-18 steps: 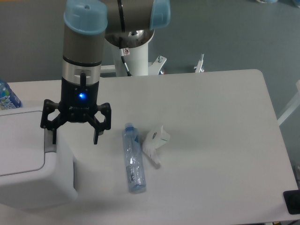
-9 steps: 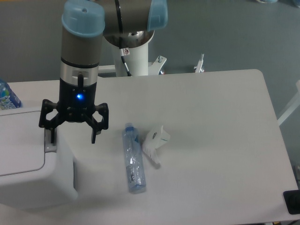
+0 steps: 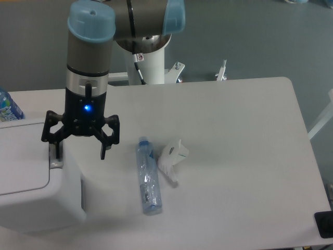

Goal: Open the trash can
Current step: 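Press the gripper down on the trash can lid edge to open it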

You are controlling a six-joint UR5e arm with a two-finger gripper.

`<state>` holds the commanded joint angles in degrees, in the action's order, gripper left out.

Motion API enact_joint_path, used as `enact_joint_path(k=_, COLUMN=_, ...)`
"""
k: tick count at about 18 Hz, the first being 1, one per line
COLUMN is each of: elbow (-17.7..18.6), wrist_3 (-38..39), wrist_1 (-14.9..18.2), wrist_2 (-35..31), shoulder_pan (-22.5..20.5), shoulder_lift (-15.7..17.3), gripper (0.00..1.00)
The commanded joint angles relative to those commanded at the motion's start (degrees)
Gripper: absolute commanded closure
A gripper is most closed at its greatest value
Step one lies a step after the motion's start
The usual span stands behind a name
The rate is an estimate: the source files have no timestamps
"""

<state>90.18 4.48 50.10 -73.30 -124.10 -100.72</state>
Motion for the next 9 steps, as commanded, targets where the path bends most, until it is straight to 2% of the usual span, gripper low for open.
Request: enact_joint_path(k=9, elbow=0.35, wrist_3=0.0, wrist_1=0.09, wrist_2=0.0, shoulder_pan=0.0, shoulder_lift=0.0, gripper=0.0)
